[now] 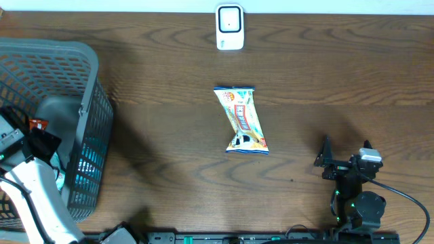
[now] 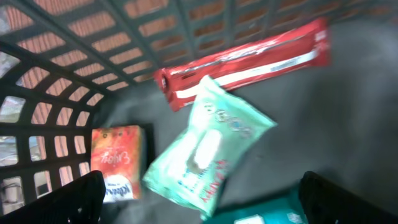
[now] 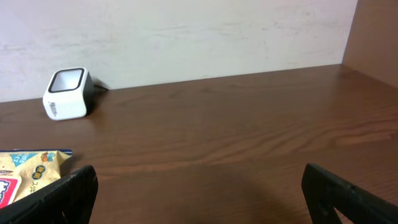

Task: Scan the item barcode
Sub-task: 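Return the left gripper to the basket and grasp the green wet-wipe pack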

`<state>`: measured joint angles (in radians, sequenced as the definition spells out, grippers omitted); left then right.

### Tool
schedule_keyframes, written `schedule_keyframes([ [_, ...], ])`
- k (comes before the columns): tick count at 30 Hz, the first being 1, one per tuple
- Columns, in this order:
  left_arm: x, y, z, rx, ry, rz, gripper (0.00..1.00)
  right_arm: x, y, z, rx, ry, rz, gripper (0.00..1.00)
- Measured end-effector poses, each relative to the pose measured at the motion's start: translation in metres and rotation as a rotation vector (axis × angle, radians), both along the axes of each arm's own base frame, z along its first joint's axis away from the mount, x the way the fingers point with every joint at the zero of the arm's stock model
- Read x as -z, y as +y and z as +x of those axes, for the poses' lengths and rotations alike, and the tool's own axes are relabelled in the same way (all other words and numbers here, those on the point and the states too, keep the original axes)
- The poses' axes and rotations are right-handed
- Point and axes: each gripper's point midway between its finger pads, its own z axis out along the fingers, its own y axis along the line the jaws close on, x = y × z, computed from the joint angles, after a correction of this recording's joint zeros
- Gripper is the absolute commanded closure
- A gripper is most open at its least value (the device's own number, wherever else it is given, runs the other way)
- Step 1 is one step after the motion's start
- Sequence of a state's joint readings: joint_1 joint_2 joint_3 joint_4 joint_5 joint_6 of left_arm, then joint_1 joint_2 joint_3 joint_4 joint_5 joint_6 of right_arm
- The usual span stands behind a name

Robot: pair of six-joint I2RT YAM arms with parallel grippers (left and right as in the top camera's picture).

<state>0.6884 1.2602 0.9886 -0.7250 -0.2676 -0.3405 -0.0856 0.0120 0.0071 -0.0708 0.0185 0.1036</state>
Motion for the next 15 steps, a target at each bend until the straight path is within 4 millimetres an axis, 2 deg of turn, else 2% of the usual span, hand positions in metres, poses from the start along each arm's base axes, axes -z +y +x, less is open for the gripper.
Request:
schedule_keyframes([
  [7,0.042,0.014,-0.017,-0.034,0.077,-0.044,0.00,0.000,0.000,0.000,0.000,0.000,0.000,0.01],
  [11,0.060,0.018,-0.013,-0.028,0.108,-0.073,0.00,0.000,0.000,0.000,0.000,0.000,0.000,0.01],
  [15,0.087,0.016,-0.009,-0.010,0.148,-0.140,0.00,0.000,0.000,0.000,0.000,0.000,0.000,0.01],
])
